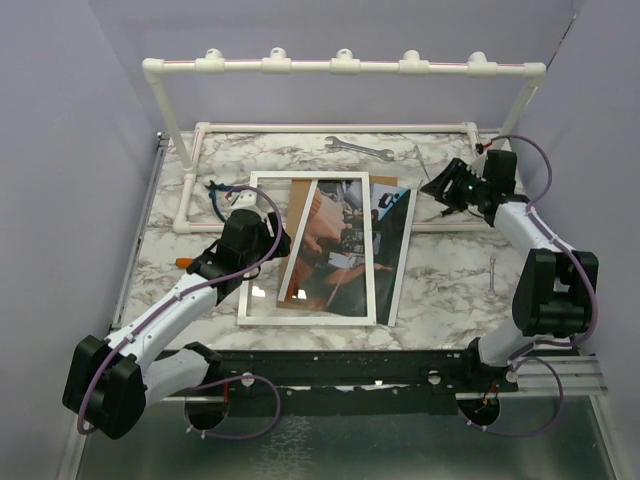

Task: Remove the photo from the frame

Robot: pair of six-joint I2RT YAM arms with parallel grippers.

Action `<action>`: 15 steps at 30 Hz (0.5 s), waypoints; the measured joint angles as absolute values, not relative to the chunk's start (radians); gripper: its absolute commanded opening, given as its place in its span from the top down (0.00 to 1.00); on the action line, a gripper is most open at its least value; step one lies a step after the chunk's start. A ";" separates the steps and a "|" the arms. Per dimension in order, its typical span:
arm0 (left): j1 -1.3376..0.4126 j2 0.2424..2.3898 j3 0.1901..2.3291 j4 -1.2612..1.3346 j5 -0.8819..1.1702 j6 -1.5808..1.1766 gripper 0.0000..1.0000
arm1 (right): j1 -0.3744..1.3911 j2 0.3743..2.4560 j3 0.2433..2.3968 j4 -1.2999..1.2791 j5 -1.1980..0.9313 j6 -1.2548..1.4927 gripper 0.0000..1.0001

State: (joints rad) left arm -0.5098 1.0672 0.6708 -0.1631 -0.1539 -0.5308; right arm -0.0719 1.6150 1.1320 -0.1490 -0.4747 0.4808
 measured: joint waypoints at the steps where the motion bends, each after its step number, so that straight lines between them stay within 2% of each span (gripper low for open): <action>1: -0.510 1.067 0.671 -0.163 -0.154 -0.531 0.30 | -0.072 1.599 1.095 -0.133 -0.477 0.485 0.34; 4: -0.510 1.067 0.671 -0.163 -0.150 -0.531 0.30 | -0.072 1.573 0.987 -0.075 -0.495 0.507 0.28; 7: -0.510 1.067 0.670 -0.162 -0.145 -0.535 0.30 | -0.072 1.592 0.905 0.001 -0.535 0.535 0.31; 15: -0.510 1.064 0.651 -0.158 -0.134 -0.542 0.30 | -0.073 1.679 0.771 0.221 -0.658 0.632 0.32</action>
